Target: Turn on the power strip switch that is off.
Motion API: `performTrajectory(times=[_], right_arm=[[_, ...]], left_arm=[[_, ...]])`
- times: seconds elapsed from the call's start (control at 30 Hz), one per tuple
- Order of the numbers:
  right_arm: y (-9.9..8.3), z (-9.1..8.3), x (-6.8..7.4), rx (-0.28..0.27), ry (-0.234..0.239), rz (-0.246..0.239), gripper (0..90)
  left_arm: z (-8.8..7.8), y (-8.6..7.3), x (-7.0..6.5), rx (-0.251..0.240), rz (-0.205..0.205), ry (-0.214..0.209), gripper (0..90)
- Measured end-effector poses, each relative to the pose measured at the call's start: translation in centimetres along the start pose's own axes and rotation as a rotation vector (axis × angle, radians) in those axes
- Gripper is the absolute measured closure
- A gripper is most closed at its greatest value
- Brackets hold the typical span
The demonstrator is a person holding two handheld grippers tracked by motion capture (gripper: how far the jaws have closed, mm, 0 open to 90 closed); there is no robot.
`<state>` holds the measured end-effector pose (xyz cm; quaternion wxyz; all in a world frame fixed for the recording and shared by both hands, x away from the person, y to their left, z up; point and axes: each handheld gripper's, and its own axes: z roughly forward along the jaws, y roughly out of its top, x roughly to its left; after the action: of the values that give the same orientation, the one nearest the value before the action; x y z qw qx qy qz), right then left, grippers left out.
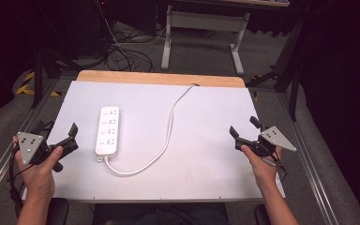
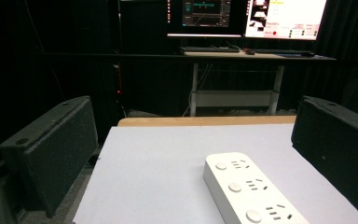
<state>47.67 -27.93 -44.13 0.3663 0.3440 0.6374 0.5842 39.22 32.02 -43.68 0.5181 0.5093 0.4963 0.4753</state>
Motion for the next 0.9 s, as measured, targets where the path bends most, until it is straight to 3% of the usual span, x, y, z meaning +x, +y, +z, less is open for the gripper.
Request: performTrajectory(times=[0.4, 0.5, 0.67, 0.9], right_arm=[[0.04, -0.03, -0.08, -0.004, -0.008, 0.000, 10.7], [0.05, -0.05, -0.11, -0.002, -0.009, 0.000, 10.7], [0.08, -0.07, -0.07, -0.009, -0.001, 0.043, 10.7], [0.17, -0.21, -0.21, -0.013, -0.015, 0.045, 10.8]], left_arm=[[0.06, 0.07, -0.09, -0.009, 0.004, 0.022, 5.3], [-0.13, 0.26, -0.14, -0.018, 0.034, 0.041, 15.6], [-0.37, 0.40, -0.01, -0.025, 0.013, 0.047, 30.3], [-0.42, 0.43, 0.00, -0.024, 0.007, 0.057, 45.7]])
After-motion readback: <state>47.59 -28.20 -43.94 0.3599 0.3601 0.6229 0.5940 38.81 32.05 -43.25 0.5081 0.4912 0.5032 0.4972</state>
